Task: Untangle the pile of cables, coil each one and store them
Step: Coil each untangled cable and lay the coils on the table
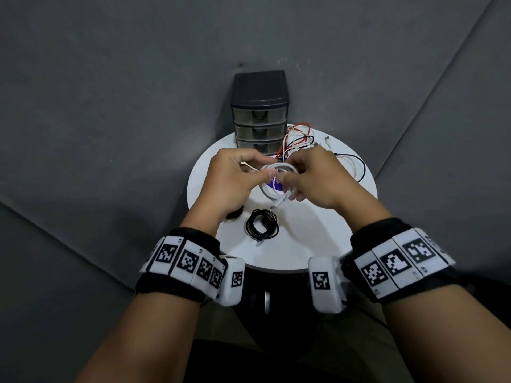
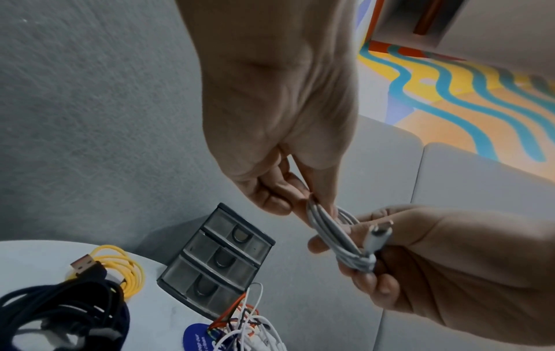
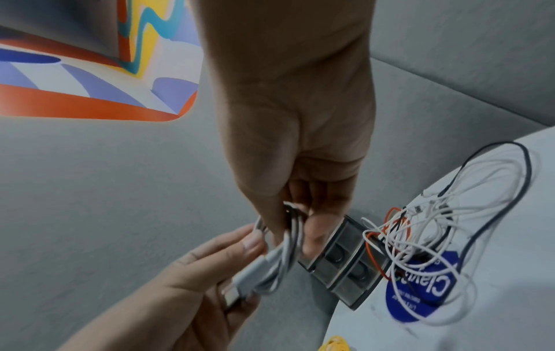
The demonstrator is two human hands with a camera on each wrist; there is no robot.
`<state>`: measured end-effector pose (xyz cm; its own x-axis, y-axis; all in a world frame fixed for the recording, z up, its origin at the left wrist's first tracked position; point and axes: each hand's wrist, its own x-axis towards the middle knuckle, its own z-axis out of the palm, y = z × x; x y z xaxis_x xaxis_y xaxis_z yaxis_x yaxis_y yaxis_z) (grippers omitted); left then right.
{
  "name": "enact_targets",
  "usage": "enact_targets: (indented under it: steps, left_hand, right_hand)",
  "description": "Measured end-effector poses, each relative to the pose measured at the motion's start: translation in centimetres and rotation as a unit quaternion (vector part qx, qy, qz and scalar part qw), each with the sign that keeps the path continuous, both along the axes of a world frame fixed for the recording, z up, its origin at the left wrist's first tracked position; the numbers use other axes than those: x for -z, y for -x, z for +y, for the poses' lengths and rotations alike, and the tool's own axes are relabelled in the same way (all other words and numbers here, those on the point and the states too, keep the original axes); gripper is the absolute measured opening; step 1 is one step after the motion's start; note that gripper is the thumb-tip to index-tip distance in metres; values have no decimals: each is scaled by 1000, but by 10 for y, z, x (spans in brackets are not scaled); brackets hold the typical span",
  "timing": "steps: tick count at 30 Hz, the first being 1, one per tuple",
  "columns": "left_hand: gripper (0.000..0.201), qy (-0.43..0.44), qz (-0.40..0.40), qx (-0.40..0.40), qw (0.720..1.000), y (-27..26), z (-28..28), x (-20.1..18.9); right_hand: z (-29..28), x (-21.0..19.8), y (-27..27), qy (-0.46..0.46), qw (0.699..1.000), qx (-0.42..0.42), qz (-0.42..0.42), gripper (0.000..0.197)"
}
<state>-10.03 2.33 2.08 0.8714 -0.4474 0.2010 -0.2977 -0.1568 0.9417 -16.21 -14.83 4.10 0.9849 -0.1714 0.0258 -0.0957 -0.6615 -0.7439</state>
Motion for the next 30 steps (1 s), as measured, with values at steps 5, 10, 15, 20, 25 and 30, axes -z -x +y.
enact_targets:
  steps: [5, 10, 15, 20, 25, 30]
  left_hand:
    - [14, 64, 28, -42, 997, -8, 1, -9]
    - [15, 78, 69, -36, 994, -15, 2, -24]
    - [19, 73, 98, -11, 992, -30, -1, -31]
    - [13, 24, 85, -59, 994, -51, -8, -21]
    - [7, -18, 88, -67, 994, -70, -17, 1]
    - [7, -109, 72, -67, 989, -92, -19, 19]
  right_hand:
    - [1, -7, 2, -196, 979, 24, -40, 9]
    - [2, -14, -4, -309, 948, 36, -71, 9]
    - [-1, -7, -19, -312, 940, 85, -109, 13]
    - [-3, 5, -32, -291, 941, 123, -117, 16]
    - [-7, 25, -51, -235, 954, 153, -103, 11]
    - [-8, 44, -72, -211, 964, 156, -39, 8]
